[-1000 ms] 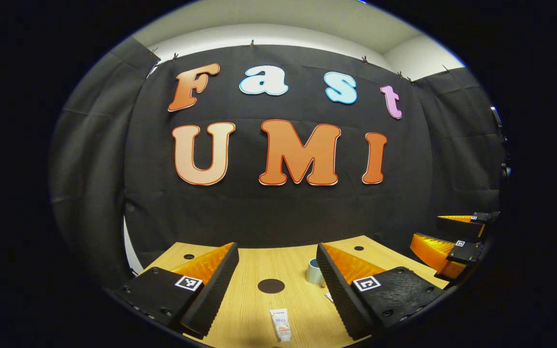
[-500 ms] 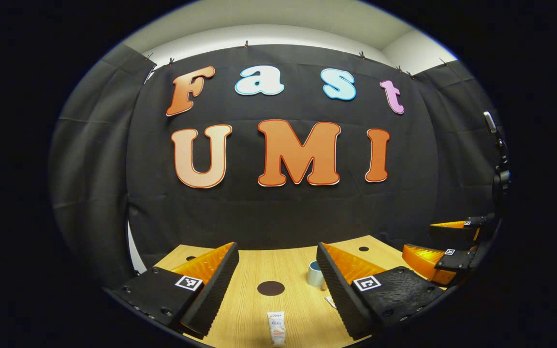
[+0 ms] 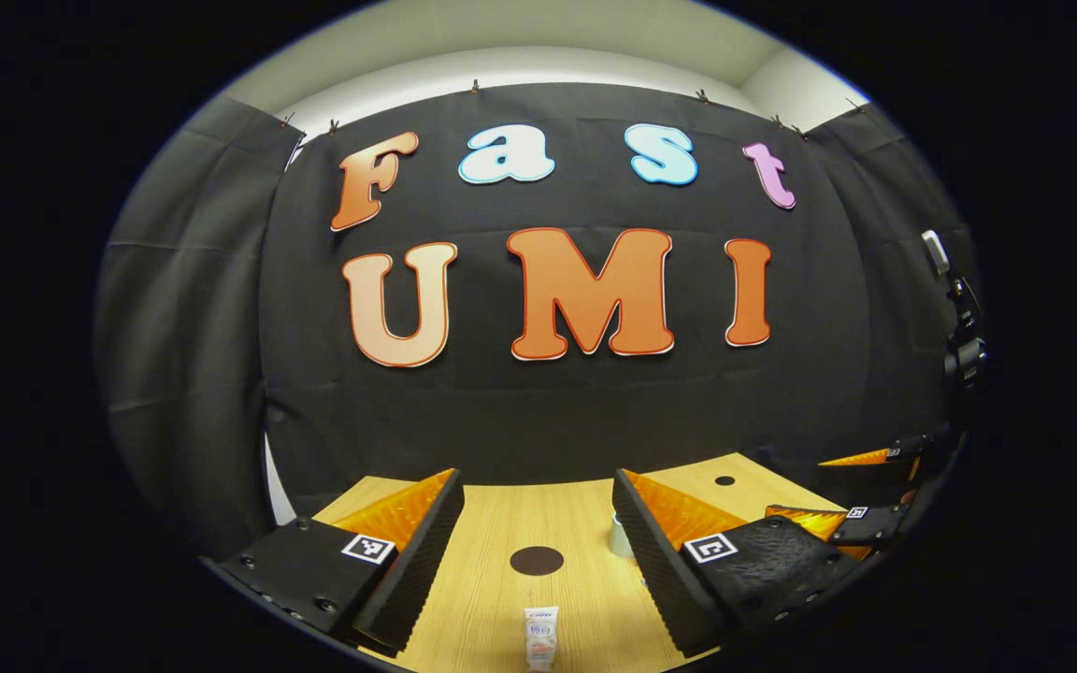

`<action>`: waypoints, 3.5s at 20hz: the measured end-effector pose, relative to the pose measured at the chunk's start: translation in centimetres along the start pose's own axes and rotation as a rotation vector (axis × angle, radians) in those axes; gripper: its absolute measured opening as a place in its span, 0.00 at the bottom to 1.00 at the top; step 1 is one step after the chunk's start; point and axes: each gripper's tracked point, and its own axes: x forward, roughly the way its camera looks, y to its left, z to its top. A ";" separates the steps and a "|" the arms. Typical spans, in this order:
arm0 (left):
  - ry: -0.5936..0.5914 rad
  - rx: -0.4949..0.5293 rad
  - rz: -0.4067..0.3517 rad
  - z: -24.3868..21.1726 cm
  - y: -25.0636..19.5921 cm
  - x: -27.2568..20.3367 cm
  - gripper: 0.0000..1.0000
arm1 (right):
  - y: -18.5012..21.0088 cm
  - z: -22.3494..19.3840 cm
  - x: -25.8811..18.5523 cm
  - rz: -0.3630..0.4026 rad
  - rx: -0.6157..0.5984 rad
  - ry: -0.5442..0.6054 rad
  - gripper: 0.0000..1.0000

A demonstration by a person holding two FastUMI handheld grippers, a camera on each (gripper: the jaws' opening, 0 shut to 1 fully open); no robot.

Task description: Put the toothbrush and toothpaste on the desktop into the cup, then pick up the cup and place it on the coaster on the desktop.

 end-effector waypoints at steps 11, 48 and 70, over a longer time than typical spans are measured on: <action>0.045 0.010 -0.055 -2.4 3.8 4.1 0.96 | 2.7 -6.2 5.4 -0.034 0.067 0.298 0.99; 0.298 -0.035 0.075 -11.4 10.1 8.4 0.97 | 3.4 -25.5 11.2 -0.050 0.110 1.221 0.15; 0.932 -0.097 -0.178 -26.4 2.7 5.9 0.98 | 2.8 -17.6 8.7 -0.037 0.227 0.923 0.06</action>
